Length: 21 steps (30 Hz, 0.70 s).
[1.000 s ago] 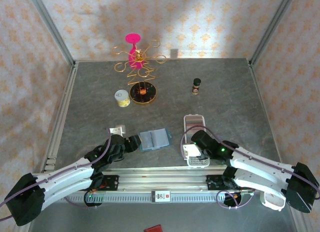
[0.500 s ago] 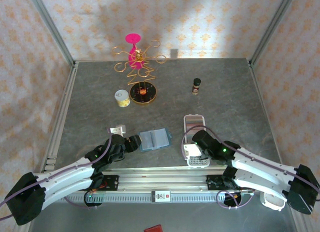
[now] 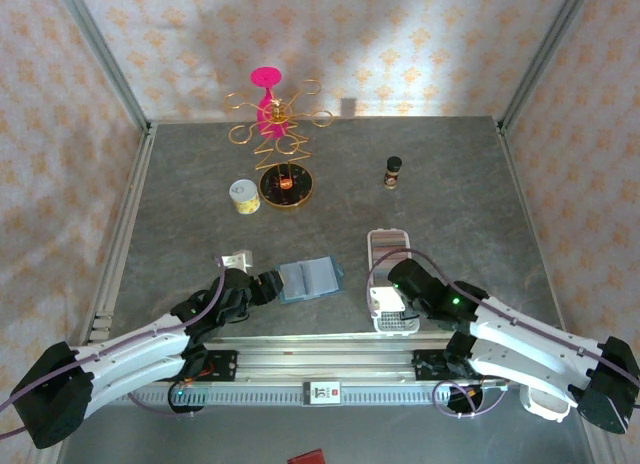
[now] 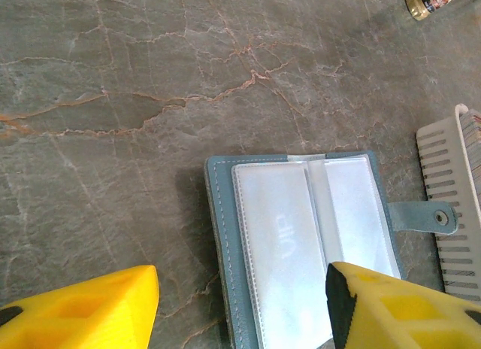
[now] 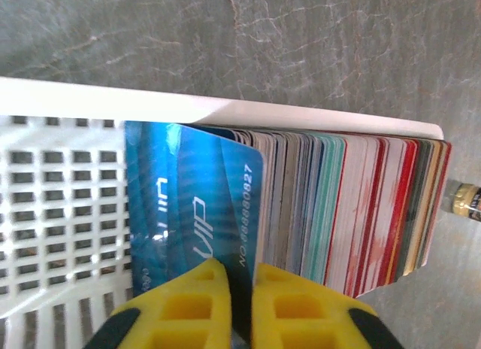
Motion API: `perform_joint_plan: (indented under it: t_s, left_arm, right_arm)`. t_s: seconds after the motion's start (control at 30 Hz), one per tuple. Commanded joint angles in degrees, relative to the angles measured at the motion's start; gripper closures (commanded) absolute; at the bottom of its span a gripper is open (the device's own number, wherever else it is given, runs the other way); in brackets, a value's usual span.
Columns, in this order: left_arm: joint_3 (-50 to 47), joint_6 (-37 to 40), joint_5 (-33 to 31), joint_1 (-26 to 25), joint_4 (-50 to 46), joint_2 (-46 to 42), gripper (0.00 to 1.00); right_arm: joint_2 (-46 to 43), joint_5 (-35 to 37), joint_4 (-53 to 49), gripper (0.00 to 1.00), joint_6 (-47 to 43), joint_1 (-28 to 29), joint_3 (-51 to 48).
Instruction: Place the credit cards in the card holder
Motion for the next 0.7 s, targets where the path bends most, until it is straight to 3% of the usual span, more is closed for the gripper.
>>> perform_joint_plan:
  t_s: [0.0, 0.17, 0.43, 0.57, 0.67]
  left_arm:
    - [2.0, -0.2, 0.2, 0.0, 0.7, 0.1, 0.38]
    - [3.0, 0.5, -0.1, -0.1, -0.5, 0.3, 0.38]
    - [6.8, 1.7, -3.6, 0.0, -6.8, 0.8, 0.38]
    - [7.2, 2.0, -1.1, -0.1, -4.7, 1.1, 0.45]
    - [7.8, 2.0, 0.7, -0.1, -4.5, 2.1, 0.52]
  right_arm:
    - [-0.7, 0.7, -2.7, 0.93, 1.6, -0.4, 3.2]
    - [-1.6, -4.0, -7.8, 1.00, 3.8, -0.4, 6.9]
    - [-1.5, -13.3, -12.6, 1.00, 10.9, -0.3, 15.7]
    - [0.0, -9.1, 4.4, 1.00, 30.6, -0.3, 17.9]
    - [4.0, -11.6, 12.1, 1.00, 43.2, -0.3, 19.7]
